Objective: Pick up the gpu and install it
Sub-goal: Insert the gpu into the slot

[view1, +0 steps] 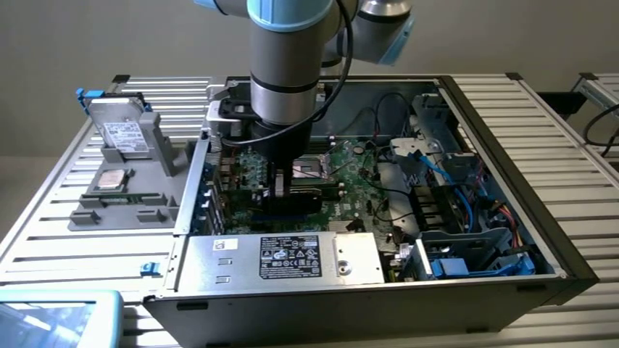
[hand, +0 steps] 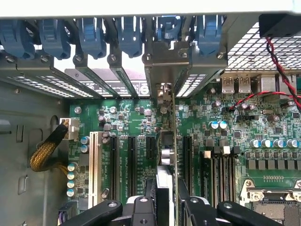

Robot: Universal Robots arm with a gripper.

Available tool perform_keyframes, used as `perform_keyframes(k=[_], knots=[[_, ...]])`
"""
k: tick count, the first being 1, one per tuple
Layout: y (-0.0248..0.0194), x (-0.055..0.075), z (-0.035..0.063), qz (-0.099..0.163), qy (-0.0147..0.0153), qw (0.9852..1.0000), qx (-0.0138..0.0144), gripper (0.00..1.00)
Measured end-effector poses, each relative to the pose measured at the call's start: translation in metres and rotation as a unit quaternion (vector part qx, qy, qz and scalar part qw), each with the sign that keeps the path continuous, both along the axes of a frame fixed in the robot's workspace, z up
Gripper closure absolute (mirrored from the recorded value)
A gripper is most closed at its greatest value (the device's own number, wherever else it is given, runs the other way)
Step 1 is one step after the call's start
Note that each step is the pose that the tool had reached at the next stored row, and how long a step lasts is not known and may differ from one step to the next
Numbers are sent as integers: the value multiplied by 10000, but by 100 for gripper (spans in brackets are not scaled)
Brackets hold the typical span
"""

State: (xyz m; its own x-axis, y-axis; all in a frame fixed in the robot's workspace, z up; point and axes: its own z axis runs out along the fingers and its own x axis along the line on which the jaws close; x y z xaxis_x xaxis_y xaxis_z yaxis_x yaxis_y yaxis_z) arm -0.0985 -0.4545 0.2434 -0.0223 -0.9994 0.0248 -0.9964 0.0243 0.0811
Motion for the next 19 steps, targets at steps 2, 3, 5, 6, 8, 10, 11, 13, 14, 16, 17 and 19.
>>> perform_keyframes(k=[2,3,5,6,8,10,11,13,14,16,17,19], knots=[[0,-3,-7,-3,0,10000,0,72],[0,-3,-8,-2,0,10000,-1,72],[0,-3,-8,-2,1,10000,-1,72],[1,-3,-9,-2,0,10000,0,72],[2,-3,-10,-1,0,10000,0,72],[2,-3,-10,-4,0,10000,0,72],[2,-3,-10,-6,1,10000,-1,72],[2,-4,-14,-9,1,10000,-1,72],[2,-4,-15,-12,1,10000,-1,72],[4,-3,-16,-36,0,10000,-1,72],[4,-4,-16,-61,1,10000,0,72],[5,-3,-16,-101,2,9999,0,72]])
